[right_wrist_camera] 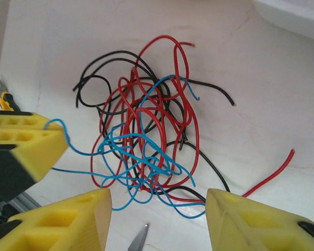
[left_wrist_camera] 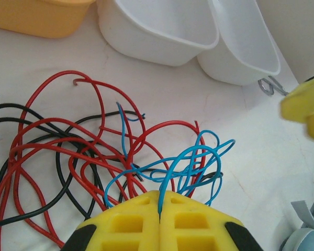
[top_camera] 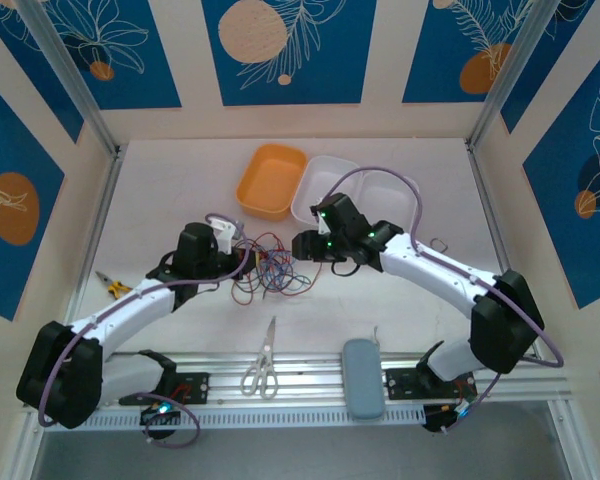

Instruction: Untangle the cables

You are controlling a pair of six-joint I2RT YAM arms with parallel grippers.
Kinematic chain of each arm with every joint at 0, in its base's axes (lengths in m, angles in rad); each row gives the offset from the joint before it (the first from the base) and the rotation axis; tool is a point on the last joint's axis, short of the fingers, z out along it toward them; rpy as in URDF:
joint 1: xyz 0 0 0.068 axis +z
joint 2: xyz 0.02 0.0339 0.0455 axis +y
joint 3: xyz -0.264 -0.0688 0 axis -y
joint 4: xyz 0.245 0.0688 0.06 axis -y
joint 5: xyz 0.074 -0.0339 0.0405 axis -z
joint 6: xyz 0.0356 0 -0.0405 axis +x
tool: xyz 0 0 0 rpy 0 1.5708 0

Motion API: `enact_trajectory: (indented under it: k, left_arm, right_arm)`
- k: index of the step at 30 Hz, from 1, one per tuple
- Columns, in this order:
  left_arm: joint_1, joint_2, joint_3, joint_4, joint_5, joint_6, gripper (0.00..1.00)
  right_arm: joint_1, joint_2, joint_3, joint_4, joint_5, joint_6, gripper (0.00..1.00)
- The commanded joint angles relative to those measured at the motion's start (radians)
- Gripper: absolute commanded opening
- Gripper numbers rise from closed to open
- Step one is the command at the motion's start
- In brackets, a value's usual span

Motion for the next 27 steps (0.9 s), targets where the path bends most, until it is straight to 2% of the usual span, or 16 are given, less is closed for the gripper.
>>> enact_trajectory:
  k: [1, 5, 9, 12, 19, 27]
  left_arm:
    - [-0.007, -0.031, 0.045, -0.018, 0.043, 0.019, 0.0]
    - [-0.008, -0.05, 0.063, -0.039, 0.059, 0.022, 0.0]
    - [-0.008, -0.065, 0.083, -0.058, 0.076, 0.021, 0.0]
    - [-0.009, -0.075, 0.099, -0.076, 0.101, 0.023, 0.0]
    - [-0.011, -0.127, 0.153, -0.172, 0.114, 0.046, 0.0]
    - [-0.01, -0.229, 0.264, -0.302, 0.09, 0.087, 0.0]
  right_arm:
    - [0.008, 0.048, -0.015, 0.043, -0.058, -0.031, 0.51]
    - [0.036, 0.115, -0.003, 0.075, -0.051, -0.055, 0.61]
    - [0.063, 0.193, 0.04, 0.079, -0.016, -0.06, 0.64]
    - [0.072, 0.248, 0.072, 0.084, 0.02, -0.046, 0.64]
    - [0.067, 0.341, 0.132, 0.037, 0.111, 0.035, 0.56]
    - [0.055, 0.365, 0.083, 0.051, 0.108, 0.074, 0.52]
